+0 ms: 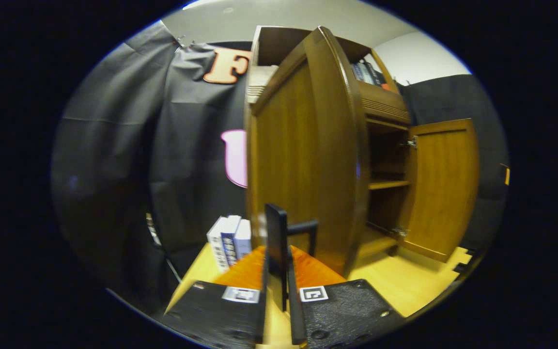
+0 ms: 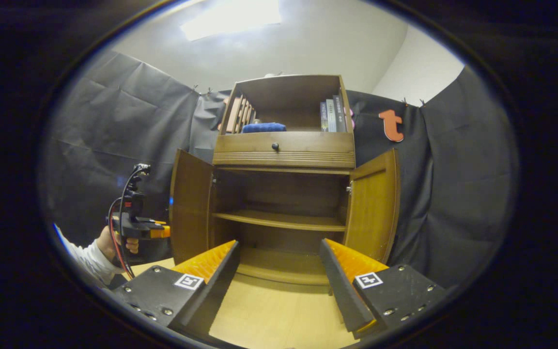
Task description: Open the right door of the double-door shoe cabinet with the right hand, and open the left door with the left hand.
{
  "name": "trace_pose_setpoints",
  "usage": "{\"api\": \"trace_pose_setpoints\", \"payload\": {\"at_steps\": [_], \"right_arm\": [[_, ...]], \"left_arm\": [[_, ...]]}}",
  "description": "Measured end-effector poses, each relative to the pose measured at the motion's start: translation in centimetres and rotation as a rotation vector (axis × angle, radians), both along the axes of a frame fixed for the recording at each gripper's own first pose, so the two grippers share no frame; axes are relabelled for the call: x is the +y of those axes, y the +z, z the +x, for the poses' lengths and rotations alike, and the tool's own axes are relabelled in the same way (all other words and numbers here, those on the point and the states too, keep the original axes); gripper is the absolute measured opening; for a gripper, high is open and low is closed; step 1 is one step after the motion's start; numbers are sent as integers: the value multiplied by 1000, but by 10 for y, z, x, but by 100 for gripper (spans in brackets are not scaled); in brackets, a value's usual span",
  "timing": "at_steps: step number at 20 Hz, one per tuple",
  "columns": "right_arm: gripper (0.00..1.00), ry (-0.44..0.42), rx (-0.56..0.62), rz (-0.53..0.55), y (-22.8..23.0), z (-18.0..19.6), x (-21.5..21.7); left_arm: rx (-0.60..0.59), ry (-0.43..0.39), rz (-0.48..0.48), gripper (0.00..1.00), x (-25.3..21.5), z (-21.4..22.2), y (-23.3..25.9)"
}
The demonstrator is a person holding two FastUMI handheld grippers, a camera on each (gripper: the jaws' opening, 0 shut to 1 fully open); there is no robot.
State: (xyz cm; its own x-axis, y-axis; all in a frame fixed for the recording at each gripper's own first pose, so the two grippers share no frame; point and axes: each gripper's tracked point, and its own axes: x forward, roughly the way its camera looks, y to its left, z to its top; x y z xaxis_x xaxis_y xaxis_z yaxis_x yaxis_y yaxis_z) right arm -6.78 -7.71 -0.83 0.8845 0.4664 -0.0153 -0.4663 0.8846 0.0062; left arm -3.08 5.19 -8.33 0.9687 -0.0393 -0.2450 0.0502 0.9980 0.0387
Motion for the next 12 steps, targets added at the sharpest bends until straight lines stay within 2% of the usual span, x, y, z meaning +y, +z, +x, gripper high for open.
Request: {"api": "trace_pose_setpoints", "payload": {"at_steps": [1, 2, 8, 12], "right_arm": [[98, 4, 4, -5, -1, -1, -1], [98, 9, 7, -10, -2, -1, 0], [98, 30, 25, -11, -7, -4, 3], [98, 31, 33, -6, -8, -3, 4]], "left_arm": [[-21, -12, -33, 14, 6, -5, 8], [1, -25, -42, 12, 10, -4, 5], [-11, -126, -64, 5, 47, -2, 8], [-25, -211, -101, 6, 62, 0, 9]]}}
